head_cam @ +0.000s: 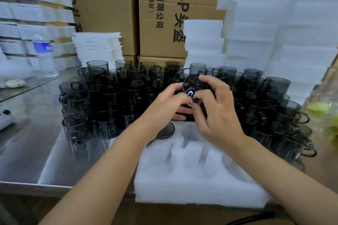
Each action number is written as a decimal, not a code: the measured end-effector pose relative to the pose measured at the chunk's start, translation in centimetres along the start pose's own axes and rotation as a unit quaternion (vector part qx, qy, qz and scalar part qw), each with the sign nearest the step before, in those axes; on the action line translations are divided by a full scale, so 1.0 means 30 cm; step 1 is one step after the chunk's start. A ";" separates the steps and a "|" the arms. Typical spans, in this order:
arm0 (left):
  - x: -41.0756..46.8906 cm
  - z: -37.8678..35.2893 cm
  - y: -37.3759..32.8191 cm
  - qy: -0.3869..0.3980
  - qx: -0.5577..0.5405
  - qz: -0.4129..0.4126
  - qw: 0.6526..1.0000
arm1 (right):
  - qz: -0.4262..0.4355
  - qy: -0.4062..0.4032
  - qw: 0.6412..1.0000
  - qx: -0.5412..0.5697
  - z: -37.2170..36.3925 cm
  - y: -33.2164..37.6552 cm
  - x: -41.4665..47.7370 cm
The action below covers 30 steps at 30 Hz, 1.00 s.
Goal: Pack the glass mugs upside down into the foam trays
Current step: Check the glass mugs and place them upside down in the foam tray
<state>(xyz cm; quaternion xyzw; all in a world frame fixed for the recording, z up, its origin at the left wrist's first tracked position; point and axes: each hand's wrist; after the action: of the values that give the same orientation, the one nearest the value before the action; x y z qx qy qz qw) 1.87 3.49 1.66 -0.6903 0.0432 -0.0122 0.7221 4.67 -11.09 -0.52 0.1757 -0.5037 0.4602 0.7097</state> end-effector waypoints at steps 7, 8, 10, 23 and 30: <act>0.035 0.013 0.034 0.111 -0.115 0.008 0.987 | 0.026 -0.024 0.998 0.047 -0.018 -0.023 -0.006; 0.039 0.015 0.036 0.120 -0.109 0.008 0.987 | 0.024 -0.029 0.998 0.051 -0.023 -0.029 -0.004; 0.046 0.022 0.040 0.134 -0.099 0.000 0.986 | 0.017 -0.047 0.997 0.065 -0.029 -0.039 0.001; 0.074 0.050 0.048 0.171 -0.074 0.006 0.982 | -0.098 -0.071 0.966 0.230 0.017 -0.046 -0.015; 0.077 0.054 0.056 0.169 -0.086 -0.020 0.982 | -0.032 -0.048 0.979 0.196 0.031 -0.038 -0.013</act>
<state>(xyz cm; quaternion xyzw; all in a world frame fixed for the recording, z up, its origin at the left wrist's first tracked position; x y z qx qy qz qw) 4.22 4.99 -0.06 -0.7383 0.1516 -0.1389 0.6424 5.08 -12.53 -0.22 0.3492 -0.4319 0.5178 0.6507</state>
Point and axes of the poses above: each hand's wrist, its own x-axis towards the middle knuckle, its own z-axis out of the back of the hand, y = z × x, and after that the axes turned 15 degrees about z, right-handed
